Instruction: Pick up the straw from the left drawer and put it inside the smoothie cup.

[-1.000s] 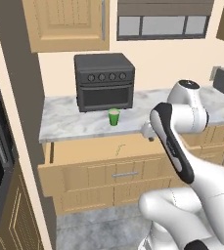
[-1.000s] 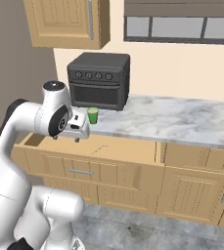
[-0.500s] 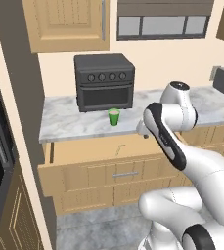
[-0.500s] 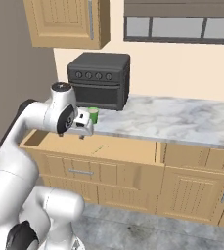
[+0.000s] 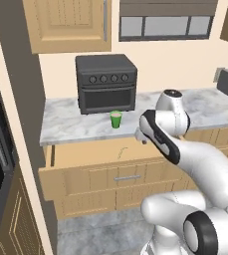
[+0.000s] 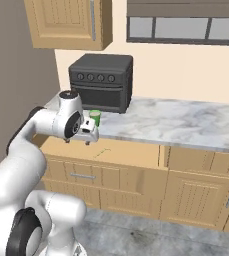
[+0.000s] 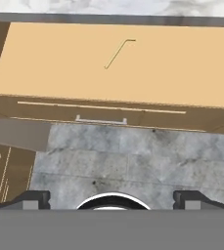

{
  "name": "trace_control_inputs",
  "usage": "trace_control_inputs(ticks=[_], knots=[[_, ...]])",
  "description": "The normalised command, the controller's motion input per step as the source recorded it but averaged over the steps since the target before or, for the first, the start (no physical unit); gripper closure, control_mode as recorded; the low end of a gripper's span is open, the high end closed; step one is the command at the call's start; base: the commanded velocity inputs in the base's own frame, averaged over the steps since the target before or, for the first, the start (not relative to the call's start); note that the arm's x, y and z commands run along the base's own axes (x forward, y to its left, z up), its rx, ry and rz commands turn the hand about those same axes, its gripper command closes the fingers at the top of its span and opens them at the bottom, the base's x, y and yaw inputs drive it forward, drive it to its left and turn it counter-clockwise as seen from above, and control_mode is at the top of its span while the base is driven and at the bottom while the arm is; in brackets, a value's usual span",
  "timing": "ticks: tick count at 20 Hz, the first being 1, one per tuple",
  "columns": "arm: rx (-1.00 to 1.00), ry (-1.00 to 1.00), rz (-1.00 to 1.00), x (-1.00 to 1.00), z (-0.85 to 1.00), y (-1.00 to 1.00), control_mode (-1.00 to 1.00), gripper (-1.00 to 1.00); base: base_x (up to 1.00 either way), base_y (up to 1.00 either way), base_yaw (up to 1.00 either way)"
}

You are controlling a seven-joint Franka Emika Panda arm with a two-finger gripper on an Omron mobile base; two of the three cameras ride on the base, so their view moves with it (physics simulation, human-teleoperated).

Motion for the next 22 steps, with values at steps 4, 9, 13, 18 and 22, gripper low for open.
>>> trace_control_inputs(ticks=[4, 9, 13, 18, 22], knots=[[0.00, 0.03, 0.00, 0.20, -0.36, 0.00, -1.00, -1.00, 0.00, 0.00, 0.00], [0.00, 0.07, 0.00, 0.15, -0.34, 0.00, -1.00, -1.00, 0.00, 0.00, 0.00], [0.00, 0.06, 0.00, 0.09, -0.20, 0.00, -1.00, -1.00, 0.00, 0.00, 0.00], [0.00, 0.03, 0.00, 0.11, -0.13, 0.00, -1.00, -1.00, 0.00, 0.00, 0.00], [0.00, 0.01, 0.00, 0.11, -0.12, 0.00, -1.00, -1.00, 0.00, 0.00, 0.00]])
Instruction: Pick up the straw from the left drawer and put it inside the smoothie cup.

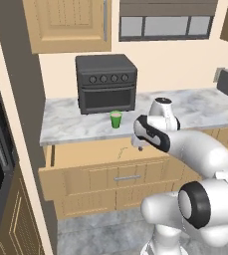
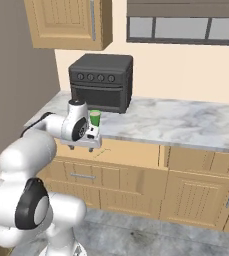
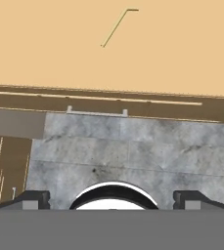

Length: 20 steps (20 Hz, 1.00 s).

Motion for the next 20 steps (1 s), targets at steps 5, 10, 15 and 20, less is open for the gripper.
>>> trace_control_inputs(ticks=[5, 10, 15, 20], knots=[[0.00, 0.01, 0.00, 0.10, -0.09, 0.00, -1.00, -1.00, 0.00, 0.00, 0.00], [0.00, 0.02, 0.00, 0.14, -0.10, 0.00, -1.00, -1.00, 0.00, 0.00, 0.00], [0.00, 0.04, 0.00, 0.23, -0.20, 0.05, -1.00, -1.00, 0.00, 0.00, 0.00], [0.00, 0.03, 0.00, 0.24, -0.19, 0.12, -1.00, -1.00, 0.00, 0.00, 0.00]])
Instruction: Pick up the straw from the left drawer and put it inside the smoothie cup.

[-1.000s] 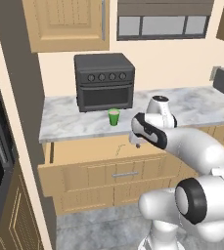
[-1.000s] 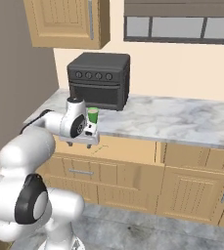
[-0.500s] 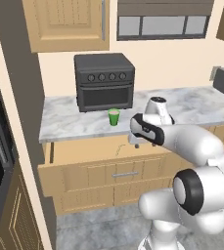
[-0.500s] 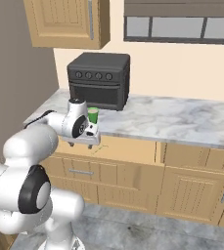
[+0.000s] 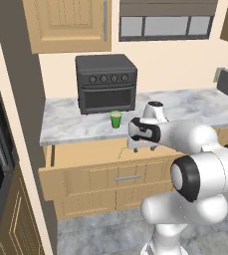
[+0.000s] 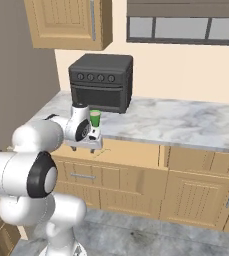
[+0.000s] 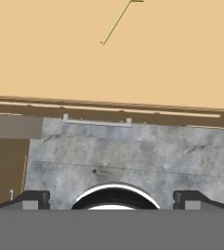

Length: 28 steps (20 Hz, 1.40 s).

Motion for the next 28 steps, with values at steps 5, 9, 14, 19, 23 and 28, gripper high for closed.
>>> trace_control_inputs(ticks=[5, 9, 14, 19, 23, 28], knots=[[0.00, 0.03, 0.00, 0.27, -0.17, 0.13, -1.00, -1.00, 0.00, 0.00, 0.00], [0.00, 0.06, 0.00, 0.33, -0.19, 0.13, -1.00, -1.00, 0.00, 0.00, 0.00], [0.00, 0.07, 0.00, 0.34, -0.24, 0.15, -1.00, -1.00, 0.00, 0.00, 0.00], [0.00, 0.07, 0.00, 0.41, -0.25, 0.16, -1.00, -1.00, 0.00, 0.00, 0.00], [0.00, 0.06, 0.00, 0.42, -0.21, 0.14, -1.00, -1.00, 0.00, 0.00, 0.00], [0.00, 0.04, 0.00, 0.39, -0.21, 0.07, -1.00, -1.00, 0.00, 0.00, 0.00]])
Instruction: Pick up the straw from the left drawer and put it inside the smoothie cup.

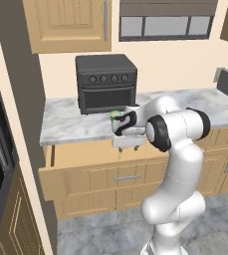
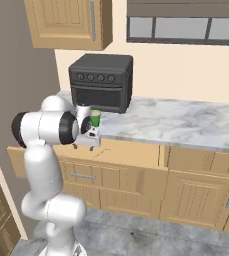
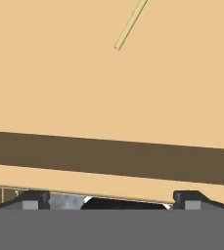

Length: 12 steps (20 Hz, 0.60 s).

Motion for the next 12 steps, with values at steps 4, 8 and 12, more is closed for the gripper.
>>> trace_control_inputs(ticks=[4, 8, 12], knots=[[0.00, 0.00, 0.00, 0.33, -0.35, 0.00, -1.00, -1.00, 0.00, 0.00, 0.00], [0.00, 0.00, 0.00, 0.30, -0.42, 0.00, -1.00, -1.00, 0.00, 0.00, 0.00], [0.00, 0.00, 0.00, 0.29, -0.45, 0.00, -1.00, -1.00, 0.00, 0.00, 0.00]])
